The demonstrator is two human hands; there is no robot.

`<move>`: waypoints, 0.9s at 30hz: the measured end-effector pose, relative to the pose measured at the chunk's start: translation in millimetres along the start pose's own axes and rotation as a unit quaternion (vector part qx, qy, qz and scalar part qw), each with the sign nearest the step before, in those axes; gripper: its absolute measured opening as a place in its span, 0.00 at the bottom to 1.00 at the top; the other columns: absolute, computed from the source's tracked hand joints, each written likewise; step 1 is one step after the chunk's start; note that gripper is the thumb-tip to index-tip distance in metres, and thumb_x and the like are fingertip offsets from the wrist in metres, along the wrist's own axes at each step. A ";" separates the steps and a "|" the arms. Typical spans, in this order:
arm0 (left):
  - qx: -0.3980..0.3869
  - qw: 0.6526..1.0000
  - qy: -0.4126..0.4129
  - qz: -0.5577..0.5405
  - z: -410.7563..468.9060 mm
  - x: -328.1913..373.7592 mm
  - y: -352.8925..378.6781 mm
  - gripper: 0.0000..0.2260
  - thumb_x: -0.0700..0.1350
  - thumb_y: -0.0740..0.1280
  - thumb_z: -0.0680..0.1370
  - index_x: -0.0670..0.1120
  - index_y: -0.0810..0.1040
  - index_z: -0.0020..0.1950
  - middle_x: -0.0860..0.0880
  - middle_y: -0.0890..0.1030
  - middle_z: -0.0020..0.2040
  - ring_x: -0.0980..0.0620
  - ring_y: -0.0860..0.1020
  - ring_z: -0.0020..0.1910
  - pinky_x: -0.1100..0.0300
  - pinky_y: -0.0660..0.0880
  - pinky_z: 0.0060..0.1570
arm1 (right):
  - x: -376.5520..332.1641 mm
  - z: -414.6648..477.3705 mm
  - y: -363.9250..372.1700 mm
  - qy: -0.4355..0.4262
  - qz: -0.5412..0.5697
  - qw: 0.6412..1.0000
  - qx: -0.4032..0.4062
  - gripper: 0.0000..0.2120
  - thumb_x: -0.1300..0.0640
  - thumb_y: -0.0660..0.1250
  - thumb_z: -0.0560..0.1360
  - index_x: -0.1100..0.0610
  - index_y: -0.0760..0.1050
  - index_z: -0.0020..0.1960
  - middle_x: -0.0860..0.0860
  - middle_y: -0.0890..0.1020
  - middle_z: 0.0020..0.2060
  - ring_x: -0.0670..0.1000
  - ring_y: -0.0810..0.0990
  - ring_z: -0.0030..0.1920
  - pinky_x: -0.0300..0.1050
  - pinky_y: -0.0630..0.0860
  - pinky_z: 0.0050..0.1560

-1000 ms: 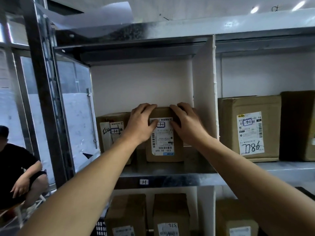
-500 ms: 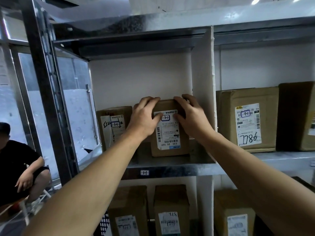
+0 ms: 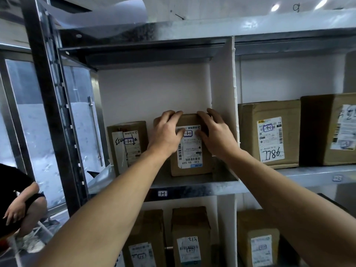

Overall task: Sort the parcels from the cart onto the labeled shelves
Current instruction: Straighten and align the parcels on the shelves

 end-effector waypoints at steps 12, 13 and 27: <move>0.081 0.995 0.063 -0.008 -40.1 18.7 -43.4 0.24 0.47 0.69 0.78 0.45 0.70 0.73 0.44 0.72 0.67 0.45 0.69 0.66 0.49 0.72 0.64 | -26.7 -60.7 -53.4 -0.114 -0.119 0.981 0.103 0.21 0.50 0.63 0.79 0.59 0.74 0.68 0.61 0.76 0.65 0.63 0.75 0.63 0.60 0.79 0.55; 0.091 0.993 0.072 -0.005 -44.1 24.3 -47.8 0.24 0.47 0.69 0.78 0.45 0.71 0.72 0.44 0.73 0.66 0.45 0.70 0.66 0.51 0.72 0.63 | -25.4 -65.7 -60.7 -0.121 -0.119 0.979 0.113 0.21 0.49 0.61 0.79 0.59 0.74 0.67 0.61 0.76 0.65 0.63 0.75 0.62 0.60 0.79 0.55; 0.063 0.989 0.126 0.041 -52.3 201.4 3.5 0.23 0.47 0.69 0.76 0.46 0.72 0.71 0.45 0.74 0.67 0.44 0.70 0.67 0.50 0.69 0.67 | 106.1 -99.0 -179.2 -0.069 -0.177 0.980 0.050 0.23 0.52 0.68 0.78 0.56 0.70 0.71 0.61 0.73 0.68 0.64 0.71 0.68 0.62 0.76 0.60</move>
Point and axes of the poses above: each hand's wrist, its own z-axis towards the middle knuckle, its own y-axis out of the palm, x = y × z, the point moved 8 cm from there along z, towards the middle knuckle
